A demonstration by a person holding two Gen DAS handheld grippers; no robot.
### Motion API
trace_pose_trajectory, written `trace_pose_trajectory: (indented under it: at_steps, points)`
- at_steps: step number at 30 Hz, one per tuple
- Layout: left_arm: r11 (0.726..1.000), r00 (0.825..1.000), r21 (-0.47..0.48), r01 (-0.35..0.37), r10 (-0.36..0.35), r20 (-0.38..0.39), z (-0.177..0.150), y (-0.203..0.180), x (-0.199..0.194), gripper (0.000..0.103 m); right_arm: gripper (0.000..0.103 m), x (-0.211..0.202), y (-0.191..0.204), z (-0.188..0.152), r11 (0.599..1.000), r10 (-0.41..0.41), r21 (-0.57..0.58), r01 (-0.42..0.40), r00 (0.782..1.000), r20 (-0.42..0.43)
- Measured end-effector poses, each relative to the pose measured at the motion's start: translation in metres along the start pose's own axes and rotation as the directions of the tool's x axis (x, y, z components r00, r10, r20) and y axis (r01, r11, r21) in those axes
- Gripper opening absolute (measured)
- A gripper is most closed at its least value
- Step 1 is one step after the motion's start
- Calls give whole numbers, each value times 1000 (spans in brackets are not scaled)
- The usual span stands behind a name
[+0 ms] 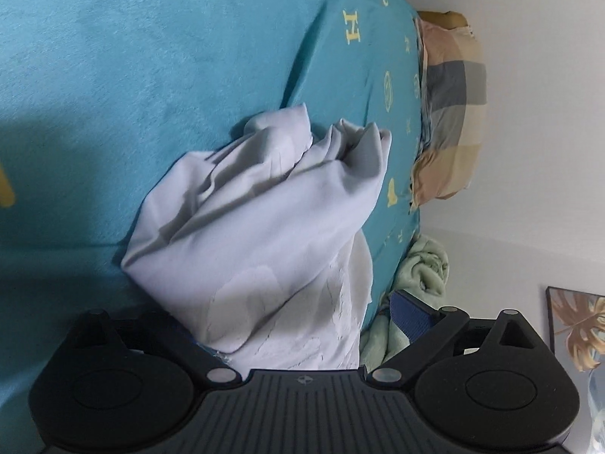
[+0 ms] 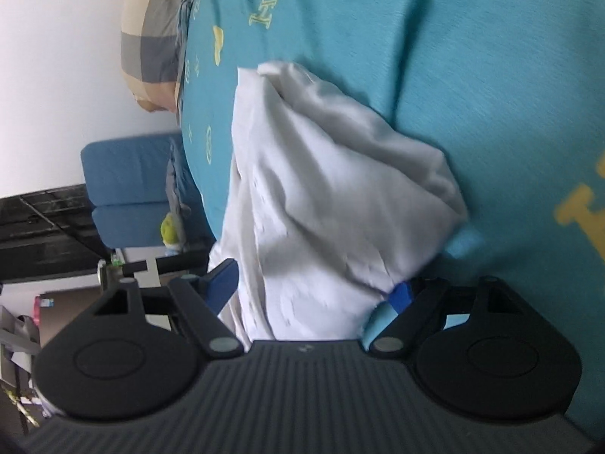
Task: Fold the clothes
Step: 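Grasp the folded shirt with both grippers and lift it off the bed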
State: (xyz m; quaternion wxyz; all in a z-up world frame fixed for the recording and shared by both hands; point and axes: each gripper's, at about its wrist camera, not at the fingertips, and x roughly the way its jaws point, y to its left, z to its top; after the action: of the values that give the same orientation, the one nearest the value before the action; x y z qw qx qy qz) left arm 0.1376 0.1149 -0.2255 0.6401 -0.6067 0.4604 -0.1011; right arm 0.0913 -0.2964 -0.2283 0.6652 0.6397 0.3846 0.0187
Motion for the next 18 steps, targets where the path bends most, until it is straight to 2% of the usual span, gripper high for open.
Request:
trace_pose_trajectory:
  at_steps: [2,3,6,8,10,13,18]
  points:
    - [1000,1000,3,-15,15,12,2,0,0,85,81,2,4,0,999,5,-34,-5,1000,6]
    - [1000,1000,3,-25,25,17,3,0,-1,76,78,1,4,0,999,0,-50,0,1000,12]
    - [999,999,7,-44,44,32,2,0,-1,58,56,-5,4,0,996,-22,-85,25,999,31]
    - [999,998,7,-46,46,40,1,1,-2,50,43,-7,4,2,994,-31,-100,35,999,40]
    - [999,999,15,-33,32,42,2,-2,-6,37,38,-8,7,3,993,-28,-109,33,998,48]
    - [999,999,33,-4,2,49,0,-8,-14,28,31,-14,13,2,991,-3,-136,11,998,59]
    - [994,998,106,28,-33,53,-14,-22,-29,25,27,-32,22,-4,987,24,-162,-14,998,63]
